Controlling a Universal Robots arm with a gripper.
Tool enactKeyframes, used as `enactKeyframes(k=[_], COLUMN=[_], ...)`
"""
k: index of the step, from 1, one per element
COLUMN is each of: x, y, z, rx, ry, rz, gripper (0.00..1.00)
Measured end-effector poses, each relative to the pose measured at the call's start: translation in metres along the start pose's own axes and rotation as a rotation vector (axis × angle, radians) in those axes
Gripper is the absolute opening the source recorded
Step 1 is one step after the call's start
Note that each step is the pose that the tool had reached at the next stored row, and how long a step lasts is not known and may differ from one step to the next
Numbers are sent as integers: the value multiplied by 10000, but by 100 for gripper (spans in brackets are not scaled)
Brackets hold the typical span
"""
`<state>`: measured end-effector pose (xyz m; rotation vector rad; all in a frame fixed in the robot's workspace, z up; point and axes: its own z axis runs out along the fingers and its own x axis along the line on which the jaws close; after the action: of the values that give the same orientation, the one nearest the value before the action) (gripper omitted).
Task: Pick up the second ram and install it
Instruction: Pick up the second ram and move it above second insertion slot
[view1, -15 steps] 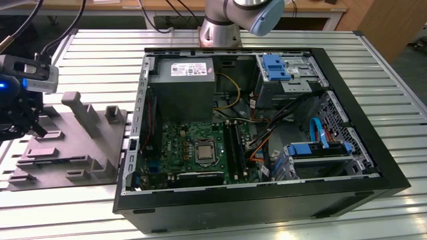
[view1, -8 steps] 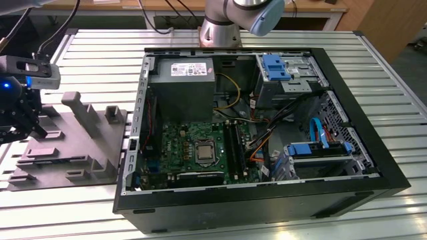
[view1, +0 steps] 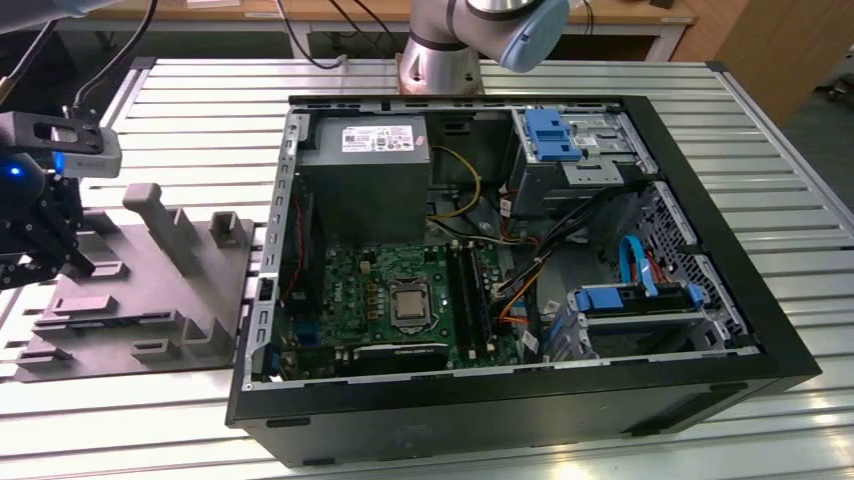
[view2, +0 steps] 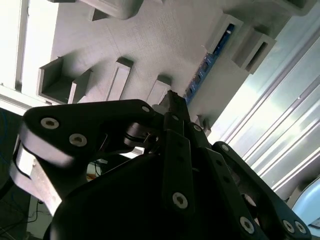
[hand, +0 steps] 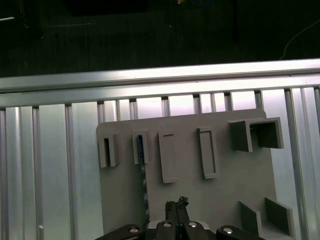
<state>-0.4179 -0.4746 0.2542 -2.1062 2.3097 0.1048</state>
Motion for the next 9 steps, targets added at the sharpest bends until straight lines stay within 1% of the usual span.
enactKeyframes(k=[3,6,9], x=[11,43,82], y=[-2,-3,-7], z=[13,33,66], rx=[1,6,3], ry=[-1,-18,-18], rz=[-11,-43,-77], gripper=[10,10,10])
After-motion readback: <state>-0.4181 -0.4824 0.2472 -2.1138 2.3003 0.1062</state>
